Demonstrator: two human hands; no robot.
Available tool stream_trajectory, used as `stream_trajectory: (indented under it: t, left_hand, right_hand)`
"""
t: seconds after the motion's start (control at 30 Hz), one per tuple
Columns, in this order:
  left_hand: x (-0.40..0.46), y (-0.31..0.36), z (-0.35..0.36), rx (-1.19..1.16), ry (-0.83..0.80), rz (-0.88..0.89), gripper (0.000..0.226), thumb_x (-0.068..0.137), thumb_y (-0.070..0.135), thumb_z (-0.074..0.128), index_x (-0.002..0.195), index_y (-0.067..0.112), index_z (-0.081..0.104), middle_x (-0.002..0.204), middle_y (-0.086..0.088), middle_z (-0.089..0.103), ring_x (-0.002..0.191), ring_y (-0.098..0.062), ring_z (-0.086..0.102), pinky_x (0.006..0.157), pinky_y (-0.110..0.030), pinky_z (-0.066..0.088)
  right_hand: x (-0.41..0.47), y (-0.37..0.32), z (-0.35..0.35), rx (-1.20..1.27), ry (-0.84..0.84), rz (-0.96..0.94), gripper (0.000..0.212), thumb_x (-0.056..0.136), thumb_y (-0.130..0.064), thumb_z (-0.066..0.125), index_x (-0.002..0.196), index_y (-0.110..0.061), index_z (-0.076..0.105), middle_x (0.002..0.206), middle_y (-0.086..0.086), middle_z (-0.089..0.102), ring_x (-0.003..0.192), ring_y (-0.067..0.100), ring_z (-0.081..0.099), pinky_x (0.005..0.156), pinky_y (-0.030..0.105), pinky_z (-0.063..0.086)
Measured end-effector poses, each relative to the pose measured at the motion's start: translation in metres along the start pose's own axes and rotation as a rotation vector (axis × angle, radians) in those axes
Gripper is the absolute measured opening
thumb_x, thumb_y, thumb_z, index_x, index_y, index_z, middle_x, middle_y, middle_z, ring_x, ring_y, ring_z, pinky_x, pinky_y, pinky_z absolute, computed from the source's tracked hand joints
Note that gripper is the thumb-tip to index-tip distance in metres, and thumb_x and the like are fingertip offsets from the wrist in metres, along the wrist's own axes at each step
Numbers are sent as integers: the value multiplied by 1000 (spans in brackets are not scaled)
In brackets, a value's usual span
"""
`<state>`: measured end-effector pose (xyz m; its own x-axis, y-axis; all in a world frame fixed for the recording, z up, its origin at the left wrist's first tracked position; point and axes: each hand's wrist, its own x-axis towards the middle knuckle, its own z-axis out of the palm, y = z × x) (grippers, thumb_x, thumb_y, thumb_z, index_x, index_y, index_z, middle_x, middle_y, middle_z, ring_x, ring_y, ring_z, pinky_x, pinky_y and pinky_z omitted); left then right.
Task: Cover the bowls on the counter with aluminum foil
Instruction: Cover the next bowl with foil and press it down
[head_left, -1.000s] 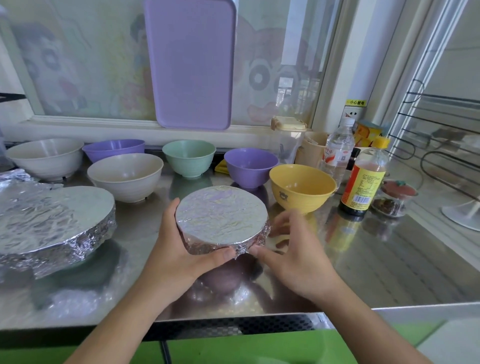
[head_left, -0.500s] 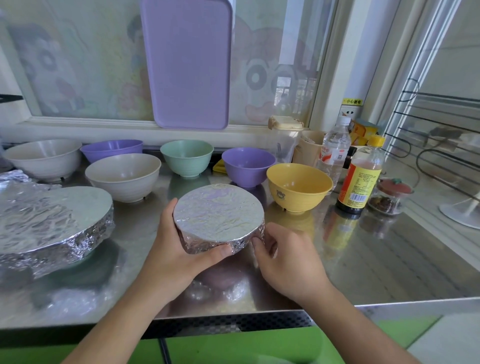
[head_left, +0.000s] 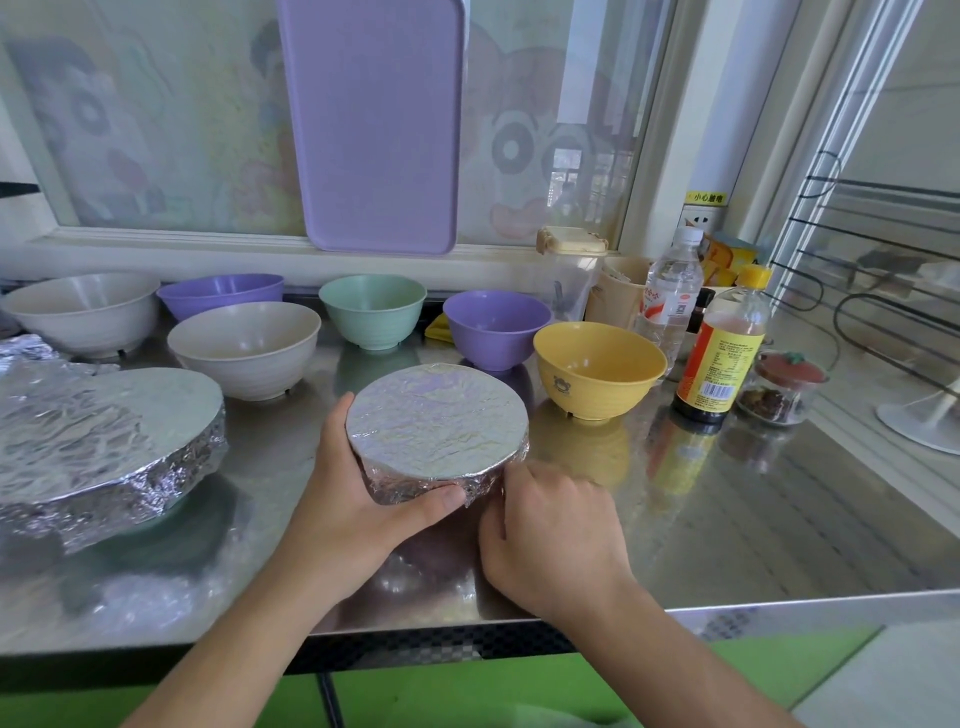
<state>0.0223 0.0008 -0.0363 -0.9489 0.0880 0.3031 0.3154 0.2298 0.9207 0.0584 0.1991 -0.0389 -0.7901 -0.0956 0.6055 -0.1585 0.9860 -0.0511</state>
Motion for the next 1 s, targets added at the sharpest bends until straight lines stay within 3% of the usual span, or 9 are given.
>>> stream_trajectory:
  t: [0.17,0.4,0.6,0.7,0.77,0.83,0.93,1.0]
  left_hand:
    - [0,2,1,-7,8,8,135,48,54,102,157,38,24,140,32,52,124,19,49,92,-3,39]
    - [1,2,1,-12,1,14,131,48,56,100,155,40,25,139,31,54,126,16,51,94,-7,40]
    - [0,4,1,-6,9,3,123,50,46,96,152,39,28,137,29,55,122,19,52,87,4,38]
    - [1,6,0,-9,1,0,126,51,43,97,156,37,26,137,30,54,119,22,51,85,5,37]
    - [1,4,-1,-4,-7,-3,125,52,40,98,156,36,27,133,32,56,117,23,51,84,6,37]
    - [4,2,-3,0,-17,-4,122,52,40,98,153,37,30,125,41,57,116,24,52,85,5,38]
    - [8,2,-9,21,-47,-17,123,50,48,101,152,41,33,126,45,56,119,21,53,95,-6,42]
    - [11,3,-13,21,-73,-16,110,51,44,101,143,46,41,125,43,59,117,20,54,93,-4,42]
  right_hand:
    - [-1,13,-4,133,-57,-167,14,68,-24,45,77,-24,34,70,3,55,64,28,49,61,32,28]
    - [-6,17,2,245,-211,-179,4,82,-15,51,81,-18,48,85,3,54,79,26,47,75,39,44]
    - [-5,23,0,243,-248,-209,16,89,-21,46,81,-17,60,84,-1,58,82,25,51,78,42,47]
    - [1,28,-10,309,-188,-17,32,82,-28,41,84,-21,72,84,-5,67,86,22,60,76,41,52]
    - [10,33,-14,433,-49,203,29,83,-23,45,90,-21,74,89,-4,71,87,19,62,78,37,52]
    - [23,35,-17,644,6,367,37,81,-14,52,112,-22,70,106,-6,70,98,13,62,88,34,51]
    - [43,37,-19,1137,-196,451,80,66,-14,57,146,-23,55,137,-12,64,125,3,61,106,29,52]
    - [50,35,-20,1306,-351,392,90,67,-16,60,155,-25,46,143,-19,61,130,-5,57,107,21,49]
